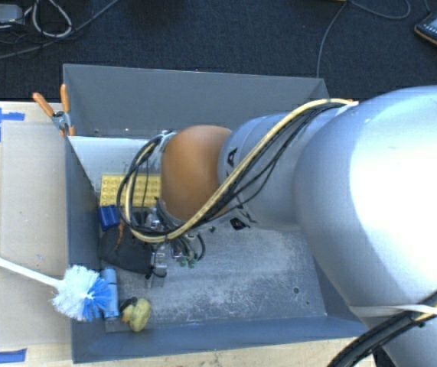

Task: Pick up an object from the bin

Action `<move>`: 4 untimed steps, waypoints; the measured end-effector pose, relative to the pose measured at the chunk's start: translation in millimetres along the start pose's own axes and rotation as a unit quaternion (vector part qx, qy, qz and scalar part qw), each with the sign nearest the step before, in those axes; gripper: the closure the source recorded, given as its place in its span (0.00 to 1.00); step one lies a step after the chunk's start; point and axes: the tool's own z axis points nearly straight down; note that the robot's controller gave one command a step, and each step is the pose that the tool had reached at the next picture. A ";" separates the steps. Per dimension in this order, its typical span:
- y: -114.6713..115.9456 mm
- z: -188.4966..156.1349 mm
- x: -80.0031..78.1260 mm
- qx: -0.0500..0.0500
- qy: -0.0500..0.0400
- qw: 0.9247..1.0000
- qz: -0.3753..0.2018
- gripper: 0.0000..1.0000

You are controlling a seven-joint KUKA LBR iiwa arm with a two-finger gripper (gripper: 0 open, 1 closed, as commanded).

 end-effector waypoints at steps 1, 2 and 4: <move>7.8 -42.8 -0.3 0.002 0.002 0.997 -0.083 0.00; 15.9 -7.4 0.6 0.001 0.002 1.000 -0.029 0.00; 13.6 4.9 -2.1 0.000 0.001 1.000 0.007 1.00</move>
Offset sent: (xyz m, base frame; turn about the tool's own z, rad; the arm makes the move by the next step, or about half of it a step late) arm -0.0013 0.0195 -0.0127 -0.0154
